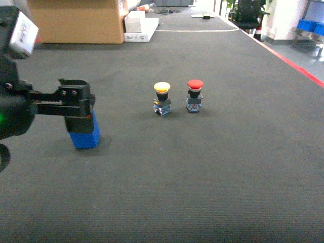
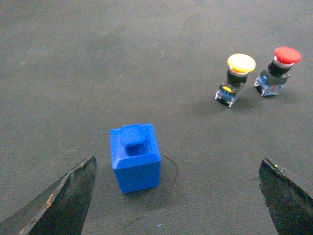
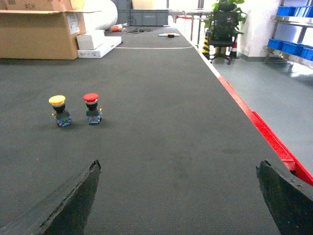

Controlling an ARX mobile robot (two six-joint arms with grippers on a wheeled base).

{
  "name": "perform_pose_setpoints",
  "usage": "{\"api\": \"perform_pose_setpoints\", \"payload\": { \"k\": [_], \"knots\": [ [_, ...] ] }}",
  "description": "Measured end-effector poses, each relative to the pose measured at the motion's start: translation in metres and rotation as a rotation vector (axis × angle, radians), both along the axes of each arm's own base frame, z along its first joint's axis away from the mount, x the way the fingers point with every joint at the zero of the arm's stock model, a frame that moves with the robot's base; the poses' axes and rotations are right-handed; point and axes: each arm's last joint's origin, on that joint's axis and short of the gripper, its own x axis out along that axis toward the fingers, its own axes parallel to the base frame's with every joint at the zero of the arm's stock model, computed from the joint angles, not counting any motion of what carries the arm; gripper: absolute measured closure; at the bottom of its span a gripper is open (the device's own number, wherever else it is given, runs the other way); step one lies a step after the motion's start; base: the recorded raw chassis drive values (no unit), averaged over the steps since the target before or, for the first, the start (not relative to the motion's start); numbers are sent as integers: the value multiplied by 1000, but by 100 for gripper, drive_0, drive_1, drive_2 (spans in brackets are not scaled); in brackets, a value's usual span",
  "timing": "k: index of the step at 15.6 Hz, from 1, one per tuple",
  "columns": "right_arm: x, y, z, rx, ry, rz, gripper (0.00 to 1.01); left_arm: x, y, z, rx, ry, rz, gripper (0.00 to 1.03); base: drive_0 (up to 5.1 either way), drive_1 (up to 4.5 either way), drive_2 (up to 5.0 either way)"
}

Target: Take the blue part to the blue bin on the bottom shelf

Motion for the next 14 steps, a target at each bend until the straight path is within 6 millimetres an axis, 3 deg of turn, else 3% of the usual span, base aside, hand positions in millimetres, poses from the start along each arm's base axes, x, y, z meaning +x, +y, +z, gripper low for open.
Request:
{"api": "perform_pose_setpoints", "payload": {
  "k": [4, 14],
  "knots": [
    [0, 0, 0, 0, 0, 0, 3, 43, -4, -38, 29, 73, 43, 5, 0, 0, 0],
    [0, 0, 0, 0, 0, 0, 3, 109, -7, -70, 18, 149, 88, 5, 0, 0, 0]
  ]
}}
